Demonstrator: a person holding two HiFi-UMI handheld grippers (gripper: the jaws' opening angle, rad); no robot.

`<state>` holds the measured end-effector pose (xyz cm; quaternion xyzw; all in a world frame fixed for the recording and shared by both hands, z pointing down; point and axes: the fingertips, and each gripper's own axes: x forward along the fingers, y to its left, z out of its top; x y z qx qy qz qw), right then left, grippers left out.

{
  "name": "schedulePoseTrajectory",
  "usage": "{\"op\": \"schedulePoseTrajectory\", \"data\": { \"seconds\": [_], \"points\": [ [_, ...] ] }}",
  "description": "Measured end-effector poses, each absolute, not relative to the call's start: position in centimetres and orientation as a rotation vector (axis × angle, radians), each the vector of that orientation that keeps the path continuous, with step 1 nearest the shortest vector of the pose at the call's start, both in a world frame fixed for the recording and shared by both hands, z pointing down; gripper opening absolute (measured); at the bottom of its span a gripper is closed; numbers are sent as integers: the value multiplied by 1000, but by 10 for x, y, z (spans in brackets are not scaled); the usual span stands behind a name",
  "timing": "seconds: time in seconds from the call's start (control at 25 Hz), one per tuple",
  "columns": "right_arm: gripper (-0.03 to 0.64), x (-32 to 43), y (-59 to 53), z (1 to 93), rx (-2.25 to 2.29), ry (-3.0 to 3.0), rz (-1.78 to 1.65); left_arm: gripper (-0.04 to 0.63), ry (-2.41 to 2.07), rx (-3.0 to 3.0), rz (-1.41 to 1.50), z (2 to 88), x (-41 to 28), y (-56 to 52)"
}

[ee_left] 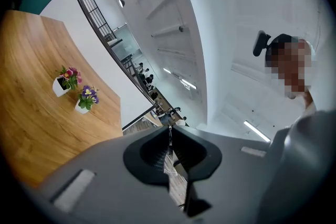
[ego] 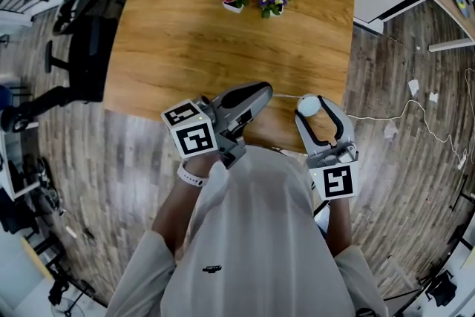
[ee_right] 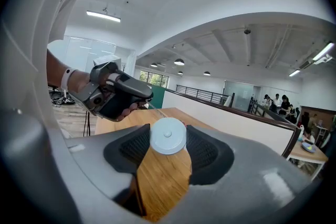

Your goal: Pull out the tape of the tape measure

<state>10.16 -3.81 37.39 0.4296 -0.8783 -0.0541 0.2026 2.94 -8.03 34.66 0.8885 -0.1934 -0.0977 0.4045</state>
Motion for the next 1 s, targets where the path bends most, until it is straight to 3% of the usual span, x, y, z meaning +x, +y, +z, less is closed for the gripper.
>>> {"op": "schedulePoseTrajectory", "data": {
  "seconds": [0.44, 1.0],
  "points": [
    [219, 116, -47, 363, 1355, -2488, -107, 35, -529, 2151, -388, 343, 4, -89],
    [219, 131, -46, 382, 1299, -2355, -145, 35, -695, 2263, -200, 359, -3, -92]
  ]
}}
